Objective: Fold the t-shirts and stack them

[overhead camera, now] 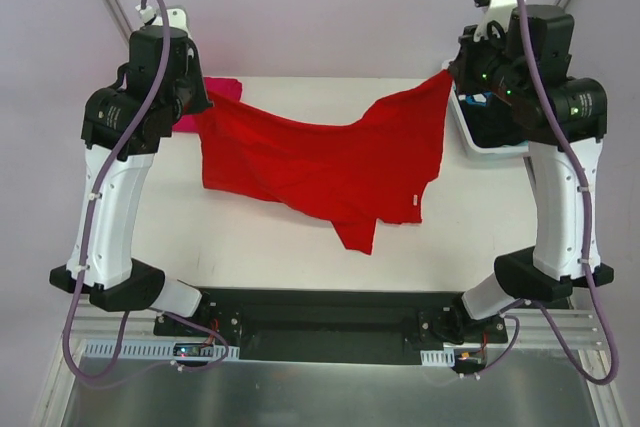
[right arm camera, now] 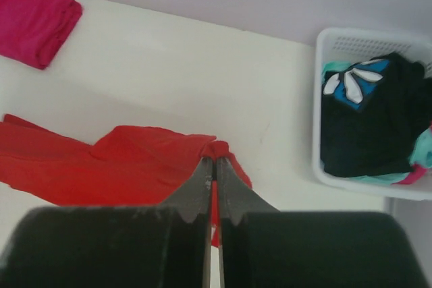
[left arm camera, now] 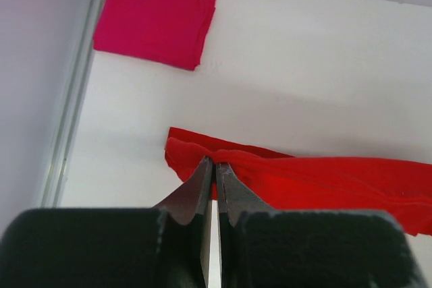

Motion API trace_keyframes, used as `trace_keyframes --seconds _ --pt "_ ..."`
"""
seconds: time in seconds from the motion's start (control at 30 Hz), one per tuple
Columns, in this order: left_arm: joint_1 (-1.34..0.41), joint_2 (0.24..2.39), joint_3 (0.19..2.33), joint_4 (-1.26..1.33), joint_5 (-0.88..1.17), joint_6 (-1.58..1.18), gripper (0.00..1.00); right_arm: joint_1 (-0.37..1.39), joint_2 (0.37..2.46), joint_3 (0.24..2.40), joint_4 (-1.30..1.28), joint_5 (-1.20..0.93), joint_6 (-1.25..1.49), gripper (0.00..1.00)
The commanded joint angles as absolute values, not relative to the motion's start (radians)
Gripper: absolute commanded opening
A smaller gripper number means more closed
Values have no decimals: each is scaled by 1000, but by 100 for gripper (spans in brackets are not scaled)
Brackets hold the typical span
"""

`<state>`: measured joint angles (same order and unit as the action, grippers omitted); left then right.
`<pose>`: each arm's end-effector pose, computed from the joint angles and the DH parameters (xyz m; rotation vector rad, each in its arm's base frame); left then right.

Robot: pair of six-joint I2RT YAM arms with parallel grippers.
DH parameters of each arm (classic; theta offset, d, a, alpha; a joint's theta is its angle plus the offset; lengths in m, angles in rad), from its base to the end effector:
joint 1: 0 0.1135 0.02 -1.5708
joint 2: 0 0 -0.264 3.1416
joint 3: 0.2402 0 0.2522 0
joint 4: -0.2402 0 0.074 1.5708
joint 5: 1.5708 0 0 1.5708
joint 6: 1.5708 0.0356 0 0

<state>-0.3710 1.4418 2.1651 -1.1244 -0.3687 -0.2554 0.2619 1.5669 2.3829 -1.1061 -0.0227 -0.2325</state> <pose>0.2178 -0.0709 0.5406 -0.1263 1.9398 -0.0513 0.2394 0.0650 0.5657 -0.4706 1.8005 0.0415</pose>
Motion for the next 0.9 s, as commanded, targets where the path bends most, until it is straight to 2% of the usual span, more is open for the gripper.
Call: trace_keyframes --seconds 0.0,0.13,0.23,0.4,0.57,0.73,0.87 --pt "-365 1395 2201 -1112 -508 -230 0 391 1473 2387 -977 261 -445 1" --pt "-365 1338 2096 -1111 -512 -268 0 463 1384 2338 -873 316 -543 1" --pt "-365 1292 1967 -1053 -554 -278 0 482 1414 2361 -893 422 -586 1" --pt "-365 1217 1770 -914 -482 -256 0 483 1404 2235 -989 443 -428 1" --pt "-365 1192 1732 -896 -443 -241 0 483 1364 2122 -1032 417 -341 1" --pt "-365 1083 1714 -876 -420 -218 0 514 1160 1942 -993 440 -334 1" --pt "-365 1002 1709 -874 -387 -254 0 525 1060 1966 -1046 428 -304 1"
